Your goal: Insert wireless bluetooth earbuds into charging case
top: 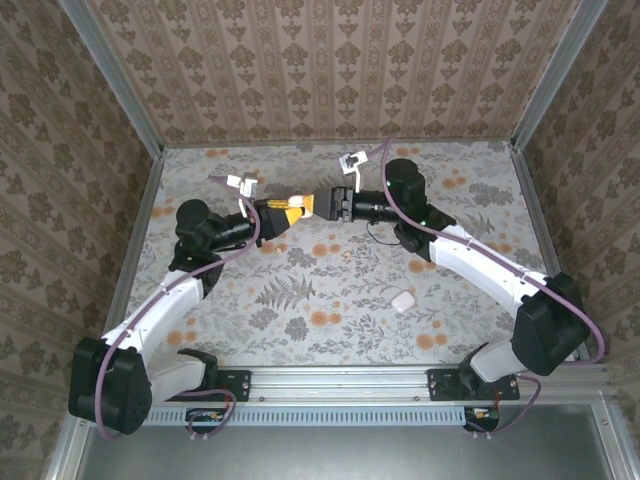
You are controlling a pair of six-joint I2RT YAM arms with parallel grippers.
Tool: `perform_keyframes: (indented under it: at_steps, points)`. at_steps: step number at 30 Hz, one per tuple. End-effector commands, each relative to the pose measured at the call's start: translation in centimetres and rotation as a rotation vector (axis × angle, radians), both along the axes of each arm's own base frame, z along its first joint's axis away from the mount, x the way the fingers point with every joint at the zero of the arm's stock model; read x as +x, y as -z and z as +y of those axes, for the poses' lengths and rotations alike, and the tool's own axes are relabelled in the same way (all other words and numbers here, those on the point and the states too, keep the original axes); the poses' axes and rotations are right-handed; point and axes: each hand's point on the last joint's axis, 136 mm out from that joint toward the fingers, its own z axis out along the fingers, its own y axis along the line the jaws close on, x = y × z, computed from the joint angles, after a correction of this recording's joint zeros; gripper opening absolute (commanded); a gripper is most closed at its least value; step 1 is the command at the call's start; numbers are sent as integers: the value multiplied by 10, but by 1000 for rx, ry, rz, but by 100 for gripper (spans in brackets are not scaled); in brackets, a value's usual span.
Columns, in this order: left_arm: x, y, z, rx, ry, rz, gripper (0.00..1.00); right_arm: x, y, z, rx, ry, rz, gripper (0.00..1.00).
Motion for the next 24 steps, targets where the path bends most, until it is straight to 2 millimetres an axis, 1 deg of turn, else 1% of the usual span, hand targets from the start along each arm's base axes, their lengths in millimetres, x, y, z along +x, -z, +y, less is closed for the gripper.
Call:
perform_keyframes:
  at_steps: [1,5,8,12,13,16,17,20,22,24]
  points:
    - [-9,-19,-2,-42,36,-41,3,-8,-19,8,87,-80,-6,56]
    - [-8,-20,-4,-43,47,-30,3,-11,-17,10,88,-100,-7,36]
    - [-6,-18,-5,-36,50,-18,3,-13,-15,8,82,-103,-23,26]
    - [-5,-14,-5,-15,55,3,6,-17,-13,6,61,-104,-49,16]
    - [-4,-12,-5,-8,54,8,9,-17,-13,5,58,-100,-58,14]
    - [-5,-10,-5,10,58,20,22,-19,-17,2,59,-88,-95,10]
    - [-5,-9,-4,14,56,22,28,-19,-21,1,60,-83,-109,10]
    - [-6,-8,-1,23,62,30,38,-20,-26,-2,59,-70,-136,8]
    - [-6,-6,2,32,69,47,44,-21,-27,-3,56,-66,-147,8]
    - [-6,-4,5,40,76,61,47,-21,-28,-4,54,-61,-156,8]
